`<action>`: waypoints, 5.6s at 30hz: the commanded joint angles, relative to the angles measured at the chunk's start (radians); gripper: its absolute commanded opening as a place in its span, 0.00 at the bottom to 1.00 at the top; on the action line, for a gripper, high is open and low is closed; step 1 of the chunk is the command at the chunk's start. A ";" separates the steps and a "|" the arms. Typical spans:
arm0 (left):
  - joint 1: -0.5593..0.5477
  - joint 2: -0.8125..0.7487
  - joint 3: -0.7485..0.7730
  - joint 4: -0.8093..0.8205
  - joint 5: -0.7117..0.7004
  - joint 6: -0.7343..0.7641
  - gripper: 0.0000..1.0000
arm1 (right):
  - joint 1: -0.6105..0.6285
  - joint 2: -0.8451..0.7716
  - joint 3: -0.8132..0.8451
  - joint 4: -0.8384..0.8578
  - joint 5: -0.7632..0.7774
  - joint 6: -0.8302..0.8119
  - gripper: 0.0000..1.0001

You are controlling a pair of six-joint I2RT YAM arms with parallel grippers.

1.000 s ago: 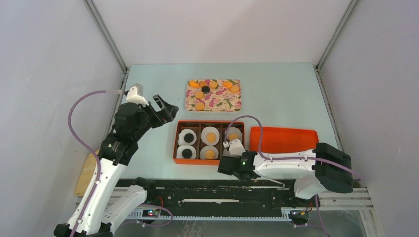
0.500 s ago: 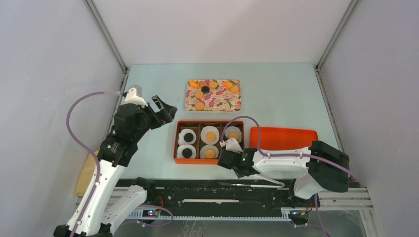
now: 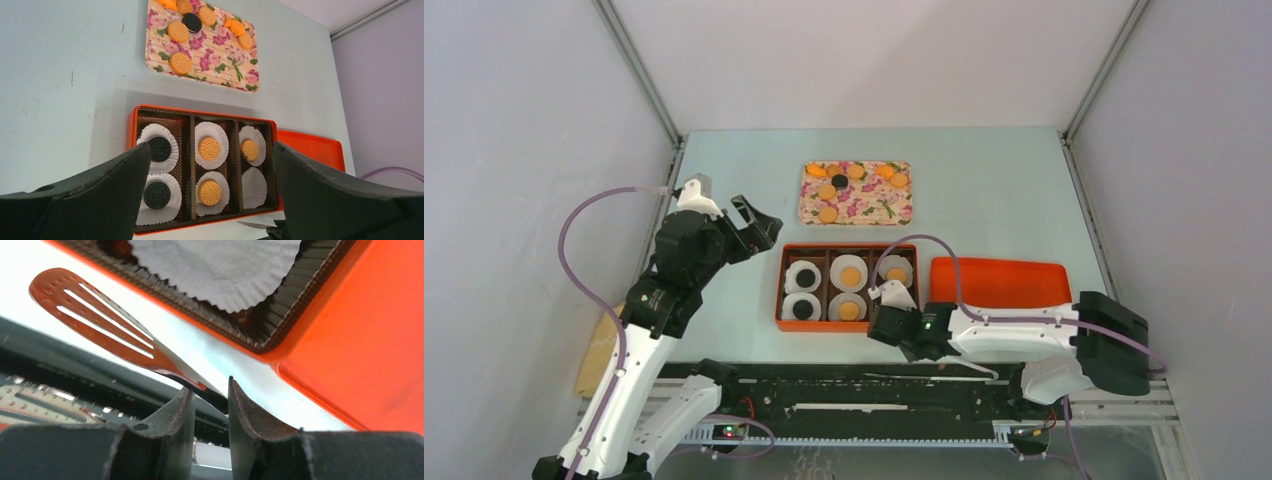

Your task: Pack the cookies

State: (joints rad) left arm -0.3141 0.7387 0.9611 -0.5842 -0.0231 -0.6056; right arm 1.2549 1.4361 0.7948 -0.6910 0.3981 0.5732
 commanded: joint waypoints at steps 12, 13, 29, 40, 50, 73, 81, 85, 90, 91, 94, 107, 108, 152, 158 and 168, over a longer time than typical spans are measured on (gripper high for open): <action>-0.006 -0.012 -0.022 0.010 0.015 -0.028 0.95 | 0.117 -0.243 0.231 -0.279 0.075 0.122 0.00; -0.006 -0.012 -0.022 0.011 0.015 -0.028 0.95 | 0.104 -0.260 0.231 -0.279 0.078 0.126 0.00; -0.008 -0.023 -0.030 0.004 0.015 -0.028 0.95 | 0.218 -0.156 0.228 -0.221 -0.045 0.121 0.61; -0.010 -0.025 -0.025 0.003 0.015 -0.030 0.95 | 0.249 0.056 0.228 -0.150 -0.086 0.077 0.59; -0.022 -0.048 -0.014 -0.004 -0.042 -0.016 0.94 | 0.224 0.083 0.292 -0.253 0.145 0.195 0.59; -0.176 0.219 0.214 0.046 -0.136 0.040 0.93 | 0.172 -0.361 0.283 -0.576 0.423 0.499 0.62; -0.179 0.132 0.111 0.045 -0.161 0.019 0.93 | 0.113 -0.335 0.217 -0.320 0.227 0.185 0.76; -0.181 0.070 0.033 0.037 -0.195 0.001 0.93 | 0.122 -0.215 0.214 -0.214 0.092 0.046 0.76; -0.181 0.026 0.002 -0.009 -0.236 0.007 0.94 | 0.173 -0.047 0.221 -0.110 -0.013 -0.006 0.75; -0.181 0.019 -0.003 -0.012 -0.240 0.006 0.93 | 0.178 -0.015 0.222 -0.097 -0.036 -0.012 0.75; -0.181 0.005 -0.018 -0.009 -0.245 0.000 0.94 | 0.184 0.079 0.224 -0.034 -0.086 -0.036 0.74; -0.181 -0.005 -0.055 0.000 -0.225 -0.017 0.94 | 0.163 0.286 0.235 0.052 -0.148 -0.101 0.70; -0.181 -0.007 -0.059 0.000 -0.224 -0.018 0.94 | 0.152 0.295 0.234 0.067 -0.169 -0.117 0.66; -0.281 0.075 -0.024 0.030 -0.191 -0.043 0.92 | -0.330 -0.164 0.358 -0.092 -0.051 -0.251 0.00; -0.281 0.116 0.010 0.036 -0.181 -0.030 0.92 | -0.565 -0.069 0.512 -0.079 -0.085 -0.299 0.00; -0.281 0.289 0.199 0.030 -0.207 0.043 0.93 | -0.852 0.366 0.967 -0.179 -0.110 -0.373 0.00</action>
State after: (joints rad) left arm -0.5873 0.9737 1.0325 -0.5850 -0.2081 -0.6098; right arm 0.4820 1.6764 1.6089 -0.8295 0.2958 0.2501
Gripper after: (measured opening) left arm 0.926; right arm 0.006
